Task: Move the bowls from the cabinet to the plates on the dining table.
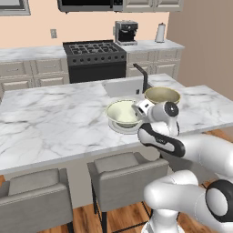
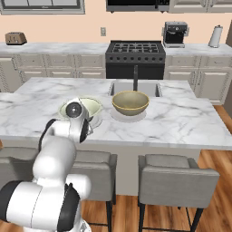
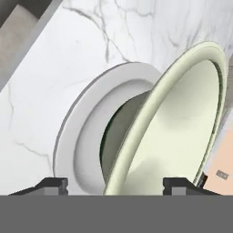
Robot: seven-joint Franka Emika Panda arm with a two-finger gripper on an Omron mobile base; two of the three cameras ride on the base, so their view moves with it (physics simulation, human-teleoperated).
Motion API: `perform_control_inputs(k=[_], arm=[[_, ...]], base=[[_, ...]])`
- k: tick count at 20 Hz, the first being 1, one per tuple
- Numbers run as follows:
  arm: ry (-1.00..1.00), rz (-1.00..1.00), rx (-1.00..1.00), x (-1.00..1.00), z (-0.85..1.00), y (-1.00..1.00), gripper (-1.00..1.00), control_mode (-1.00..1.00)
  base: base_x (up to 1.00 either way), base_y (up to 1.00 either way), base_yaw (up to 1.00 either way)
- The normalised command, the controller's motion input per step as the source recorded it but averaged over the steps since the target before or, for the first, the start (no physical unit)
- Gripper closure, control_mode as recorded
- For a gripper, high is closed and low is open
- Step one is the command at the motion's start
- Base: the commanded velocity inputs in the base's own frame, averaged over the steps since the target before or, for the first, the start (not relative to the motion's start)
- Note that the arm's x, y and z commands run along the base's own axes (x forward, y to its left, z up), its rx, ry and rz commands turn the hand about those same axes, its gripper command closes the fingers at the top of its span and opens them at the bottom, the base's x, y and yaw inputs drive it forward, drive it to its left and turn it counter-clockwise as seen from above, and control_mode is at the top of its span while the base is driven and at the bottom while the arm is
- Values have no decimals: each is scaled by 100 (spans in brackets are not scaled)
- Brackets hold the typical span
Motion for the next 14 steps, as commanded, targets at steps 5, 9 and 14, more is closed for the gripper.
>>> perform_control_inputs(k=[5,9,14], arm=[[-6,0,0,0,40,-2,-100,-100],[-5,0,0,-6,63,-2,-100,-100],[0,1,-5,-27,72,0,-100,-100]], base=[[0,0,0],[0,0,0],[0,0,0]])
